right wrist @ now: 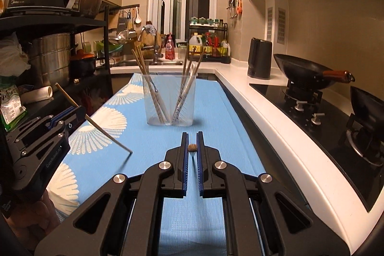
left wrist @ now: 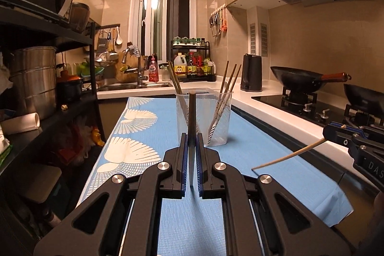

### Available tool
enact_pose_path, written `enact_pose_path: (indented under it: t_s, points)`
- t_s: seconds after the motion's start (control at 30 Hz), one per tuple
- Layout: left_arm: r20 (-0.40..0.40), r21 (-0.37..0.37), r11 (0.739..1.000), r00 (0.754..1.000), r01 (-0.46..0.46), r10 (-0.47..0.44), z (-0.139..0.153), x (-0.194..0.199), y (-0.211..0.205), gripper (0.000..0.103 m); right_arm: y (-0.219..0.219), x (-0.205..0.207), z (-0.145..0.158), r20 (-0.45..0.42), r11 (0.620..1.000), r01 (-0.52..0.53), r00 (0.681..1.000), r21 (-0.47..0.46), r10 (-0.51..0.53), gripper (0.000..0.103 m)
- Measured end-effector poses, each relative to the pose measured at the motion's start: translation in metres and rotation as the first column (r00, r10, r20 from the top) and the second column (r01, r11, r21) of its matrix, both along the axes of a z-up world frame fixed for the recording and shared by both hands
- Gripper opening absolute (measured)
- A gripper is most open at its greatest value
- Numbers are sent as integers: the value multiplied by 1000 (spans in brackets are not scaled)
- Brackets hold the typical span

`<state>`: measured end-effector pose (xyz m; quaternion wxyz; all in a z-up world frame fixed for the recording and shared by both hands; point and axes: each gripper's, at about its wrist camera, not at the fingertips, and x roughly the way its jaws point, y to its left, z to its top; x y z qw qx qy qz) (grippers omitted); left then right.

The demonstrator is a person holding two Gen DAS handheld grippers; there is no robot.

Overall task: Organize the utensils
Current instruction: 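Carry both held chopsticks upright toward the clear container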

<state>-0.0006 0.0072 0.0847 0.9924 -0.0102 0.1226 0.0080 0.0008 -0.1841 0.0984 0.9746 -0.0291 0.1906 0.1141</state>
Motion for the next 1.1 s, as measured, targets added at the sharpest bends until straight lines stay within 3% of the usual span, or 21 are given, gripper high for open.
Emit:
enact_pose_path:
  t_s: [0.3,0.77,1.1]
  points:
    - [-72,-82,996,997,33,-39,37,13,12,7,6,3,46,44,999,-36,998,27,34,6]
    - [-169,-142,988,982,60,-84,68,40,29,7,15,45,105,4,997,-64,998,52,64,6]
    - [-145,-206,968,974,141,-172,145,113,67,7,30,115,181,97,986,-145,986,84,137,6]
